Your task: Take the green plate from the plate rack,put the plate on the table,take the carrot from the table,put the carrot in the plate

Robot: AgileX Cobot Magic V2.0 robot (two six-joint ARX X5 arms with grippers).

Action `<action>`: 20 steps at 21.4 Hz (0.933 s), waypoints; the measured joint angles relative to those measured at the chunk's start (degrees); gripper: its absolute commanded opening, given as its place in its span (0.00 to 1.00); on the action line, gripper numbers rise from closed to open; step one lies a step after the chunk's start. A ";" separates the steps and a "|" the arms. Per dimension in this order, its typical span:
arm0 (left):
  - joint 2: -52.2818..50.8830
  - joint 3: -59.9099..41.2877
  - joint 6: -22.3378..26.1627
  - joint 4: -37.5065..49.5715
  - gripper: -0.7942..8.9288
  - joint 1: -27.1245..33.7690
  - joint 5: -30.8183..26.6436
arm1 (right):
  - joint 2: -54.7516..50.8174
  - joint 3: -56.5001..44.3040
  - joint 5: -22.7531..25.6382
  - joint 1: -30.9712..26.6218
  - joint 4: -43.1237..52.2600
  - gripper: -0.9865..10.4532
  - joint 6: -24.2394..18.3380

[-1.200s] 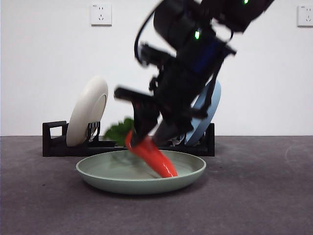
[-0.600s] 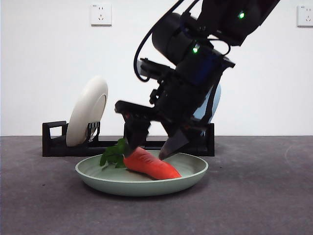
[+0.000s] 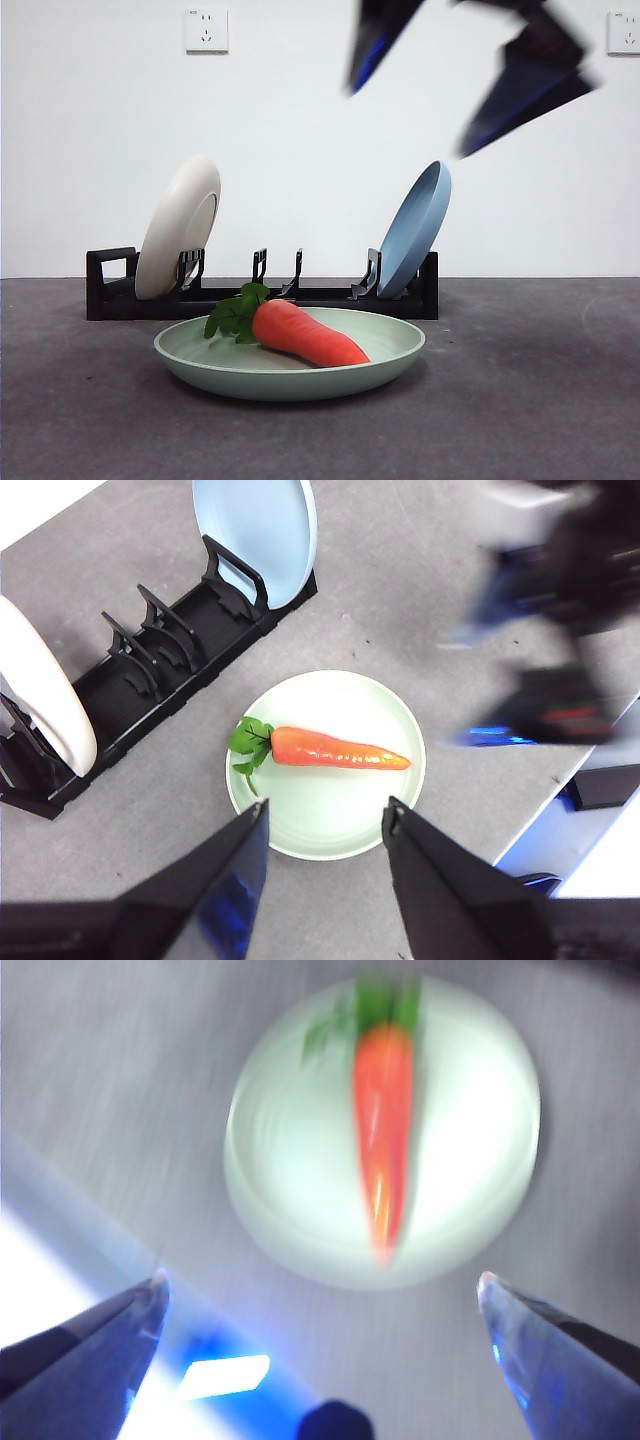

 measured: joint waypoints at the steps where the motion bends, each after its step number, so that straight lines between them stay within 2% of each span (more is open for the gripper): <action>1: 0.00 0.00 0.00 -0.35 0.28 0.00 0.02 | -2.64 0.00 -0.31 0.00 -4.22 0.55 -0.13; 6: 0.00 0.00 -0.02 -3.26 0.27 0.00 0.15 | -10.67 0.00 -3.08 0.00 -14.08 0.53 -0.42; 8: 0.00 0.00 -0.02 -4.22 0.27 0.00 0.24 | -12.87 0.00 -3.04 0.00 -15.50 0.42 -0.39; 10: 0.00 0.00 -0.02 -5.01 0.26 0.00 1.53 | -15.04 0.00 -3.04 0.00 -16.26 0.26 -0.42; 11: 0.00 0.00 -0.02 -5.16 0.22 0.00 2.29 | -15.87 0.00 -3.04 0.00 -16.35 0.18 -0.42; 13: 0.00 0.00 0.00 -5.20 0.05 0.00 3.96 | -17.51 0.00 -3.04 0.00 -16.35 0.07 -0.42; 20: 0.00 0.00 -0.02 -5.20 0.08 0.00 4.70 | -19.04 0.00 -2.99 0.00 -16.48 0.08 -0.44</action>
